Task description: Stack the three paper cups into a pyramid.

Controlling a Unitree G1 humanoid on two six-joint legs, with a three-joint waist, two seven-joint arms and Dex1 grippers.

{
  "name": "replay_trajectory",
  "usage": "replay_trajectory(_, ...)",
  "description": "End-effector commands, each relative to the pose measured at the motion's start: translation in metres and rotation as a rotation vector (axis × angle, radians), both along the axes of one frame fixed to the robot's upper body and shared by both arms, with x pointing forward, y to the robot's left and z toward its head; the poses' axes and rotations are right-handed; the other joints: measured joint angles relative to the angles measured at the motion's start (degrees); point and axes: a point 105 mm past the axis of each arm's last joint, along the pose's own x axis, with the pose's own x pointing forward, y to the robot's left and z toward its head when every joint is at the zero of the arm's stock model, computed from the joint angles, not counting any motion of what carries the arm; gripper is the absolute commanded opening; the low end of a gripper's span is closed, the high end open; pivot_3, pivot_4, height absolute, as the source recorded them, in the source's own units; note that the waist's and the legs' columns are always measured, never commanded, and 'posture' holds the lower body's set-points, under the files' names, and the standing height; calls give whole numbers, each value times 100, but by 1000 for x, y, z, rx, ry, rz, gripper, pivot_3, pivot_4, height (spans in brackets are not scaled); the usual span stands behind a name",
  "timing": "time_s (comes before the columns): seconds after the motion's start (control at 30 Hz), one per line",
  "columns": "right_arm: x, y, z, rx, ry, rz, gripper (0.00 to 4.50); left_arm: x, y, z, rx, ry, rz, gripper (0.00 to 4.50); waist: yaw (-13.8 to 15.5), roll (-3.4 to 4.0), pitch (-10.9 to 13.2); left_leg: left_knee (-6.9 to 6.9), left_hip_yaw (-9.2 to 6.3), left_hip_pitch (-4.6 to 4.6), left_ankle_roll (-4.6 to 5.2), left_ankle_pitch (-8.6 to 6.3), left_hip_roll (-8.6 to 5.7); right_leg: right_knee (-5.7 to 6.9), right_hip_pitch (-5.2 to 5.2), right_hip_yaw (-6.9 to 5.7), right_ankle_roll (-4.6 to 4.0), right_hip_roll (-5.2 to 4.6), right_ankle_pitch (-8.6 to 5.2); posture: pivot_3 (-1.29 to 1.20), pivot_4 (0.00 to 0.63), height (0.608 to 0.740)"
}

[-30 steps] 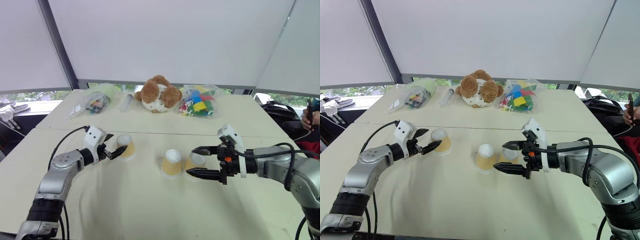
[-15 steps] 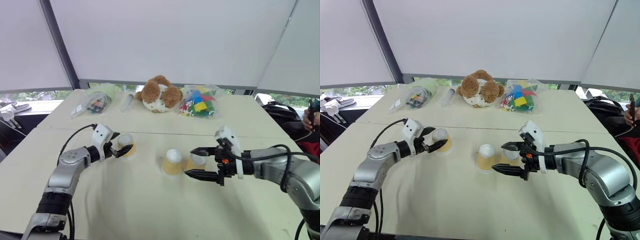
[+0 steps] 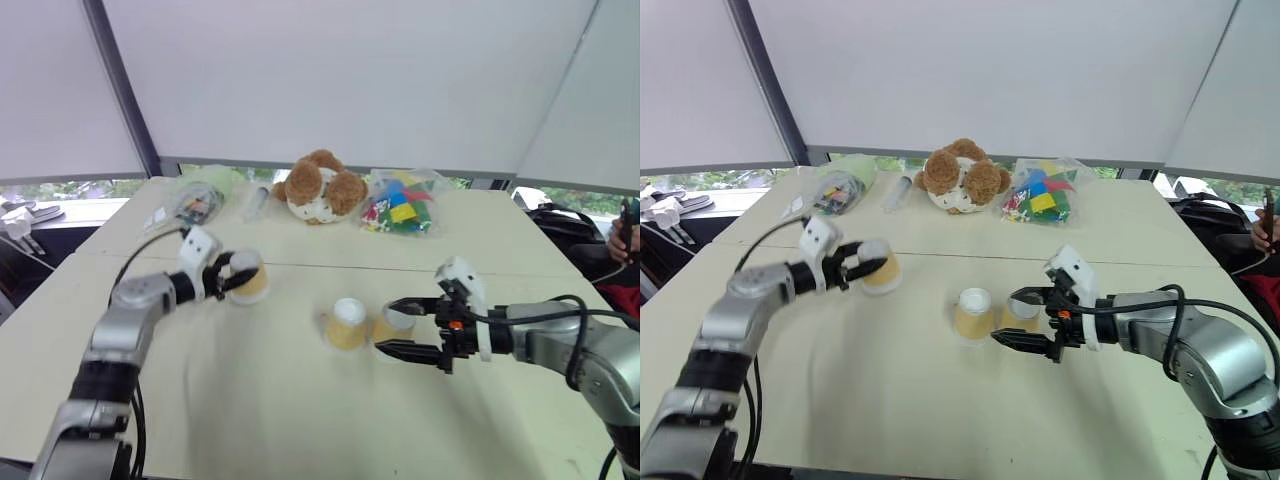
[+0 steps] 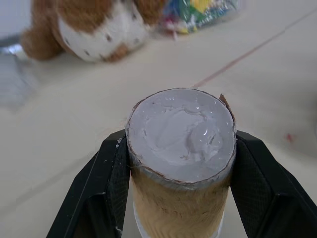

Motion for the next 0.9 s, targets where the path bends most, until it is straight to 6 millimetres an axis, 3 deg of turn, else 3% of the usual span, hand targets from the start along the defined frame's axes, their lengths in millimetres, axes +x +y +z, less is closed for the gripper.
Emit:
replay_trajectory(0.03, 1, -17, 28, 63, -60, -56, 4500, 1, -23, 42, 24, -50, -136, 2212, 7, 0, 0, 2, 0, -4, 0, 0, -2, -1, 0, 0, 0, 0, 0, 0, 150, 740)
replay_trajectory(0.17, 9, -37, 51, 208, -82, -126, 4500, 0, -77, 75, -65, 18, -381, 2212, 34, 0, 0, 12, -6, -19, 4, -1, -9, -5, -3, -3, 2, -1, 1, 0, 150, 740)
replay_trajectory(0.4, 2, -65, 46, 153, -97, -281, 4500, -19, -152, 70, -56, 80, -665, 2212, -33, 4, -1, 4, -24, -33, 8, -3, -10, 0, -21, -2, 29, 5, -4, 0, 150, 740)
replay_trajectory(0.63, -23, -64, 28, 56, -52, -310, 4500, -39, -182, 57, -29, 121, -848, 2212, -37, 8, -2, 2, -45, -36, 4, -1, -11, 7, -25, -2, 29, 14, -4, 0, 150, 740)
replay_trajectory(0.9, -29, -63, 18, 23, -47, -340, 4500, -44, -199, 43, 43, 157, -897, 2212, -9, 7, -2, 15, -83, -36, 3, 0, -27, 6, -9, -2, 30, 8, -3, 0, 150, 740)
